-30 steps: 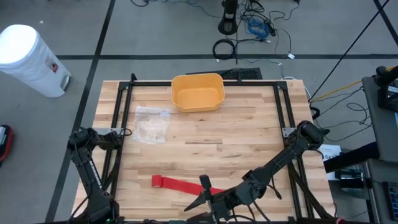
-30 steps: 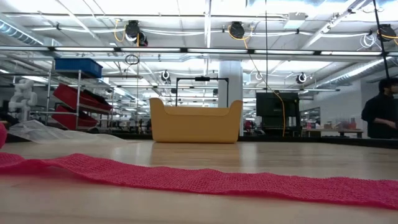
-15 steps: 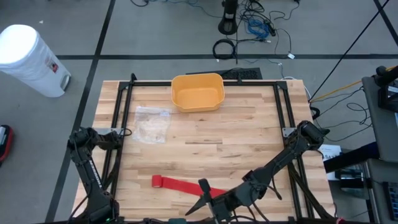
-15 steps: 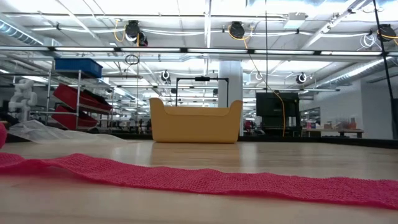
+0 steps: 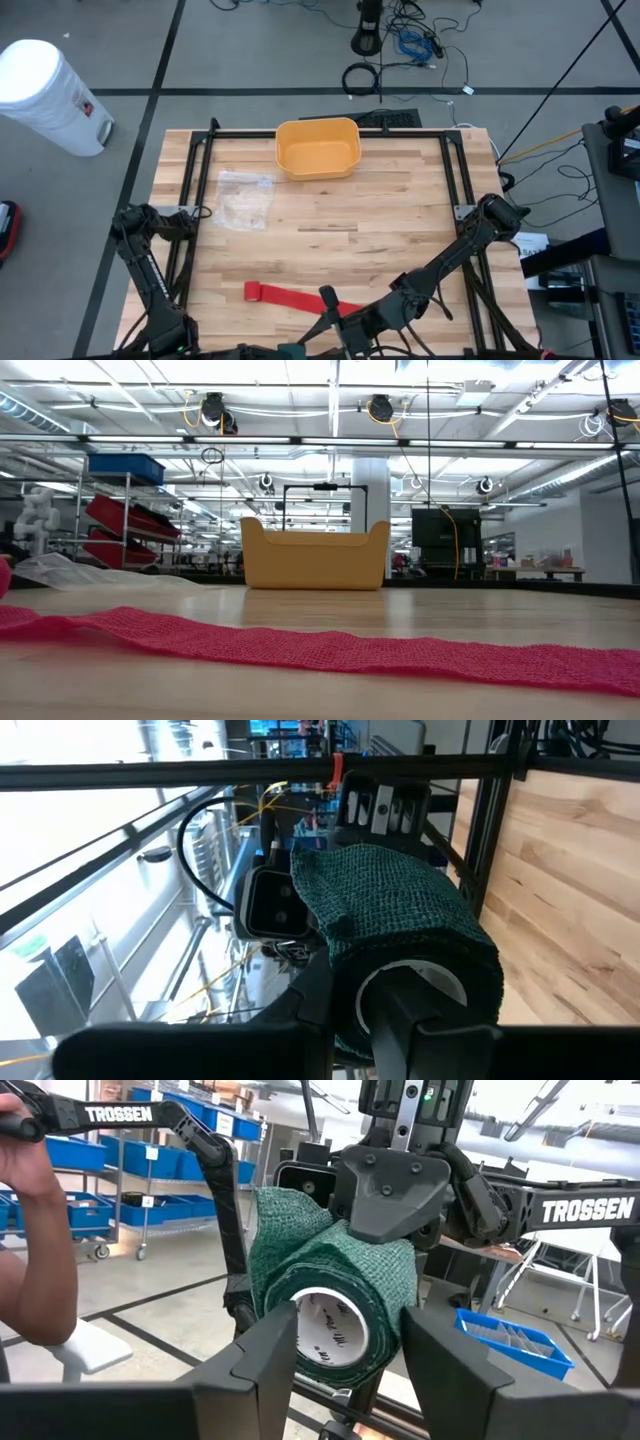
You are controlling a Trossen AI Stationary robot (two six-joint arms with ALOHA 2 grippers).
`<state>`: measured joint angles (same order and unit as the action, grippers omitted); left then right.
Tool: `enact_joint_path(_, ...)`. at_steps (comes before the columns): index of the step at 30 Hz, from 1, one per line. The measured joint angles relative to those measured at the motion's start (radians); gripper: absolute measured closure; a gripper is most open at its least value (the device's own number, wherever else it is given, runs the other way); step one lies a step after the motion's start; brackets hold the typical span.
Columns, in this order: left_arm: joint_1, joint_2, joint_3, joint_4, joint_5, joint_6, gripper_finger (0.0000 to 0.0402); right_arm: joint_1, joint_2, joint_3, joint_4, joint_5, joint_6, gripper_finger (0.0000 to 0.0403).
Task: Roll bandage
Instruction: Roll the green bandage
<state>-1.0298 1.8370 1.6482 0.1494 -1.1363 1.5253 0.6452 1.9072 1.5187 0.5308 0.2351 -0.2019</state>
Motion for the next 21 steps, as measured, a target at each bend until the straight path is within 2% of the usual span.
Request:
enact_joint_path(8, 0.003, 0.000, 0.000, 0.001, -0.001, -0.001, 0.0359, -0.005, 0.000, 0.000, 0.019, 0.011, -0.001, 0.0256)
enact_joint_path(13, 0.006, 0.000, 0.000, -0.002, -0.013, -0.052, 0.0359, -0.004, 0.000, 0.000, 0.024, 0.098, -0.039, 0.0265)
enact_joint_path(21, 0.009, 0.000, 0.000, -0.002, -0.017, -0.052, 0.0359, -0.001, 0.000, 0.000, 0.021, 0.100, -0.048, 0.0296)
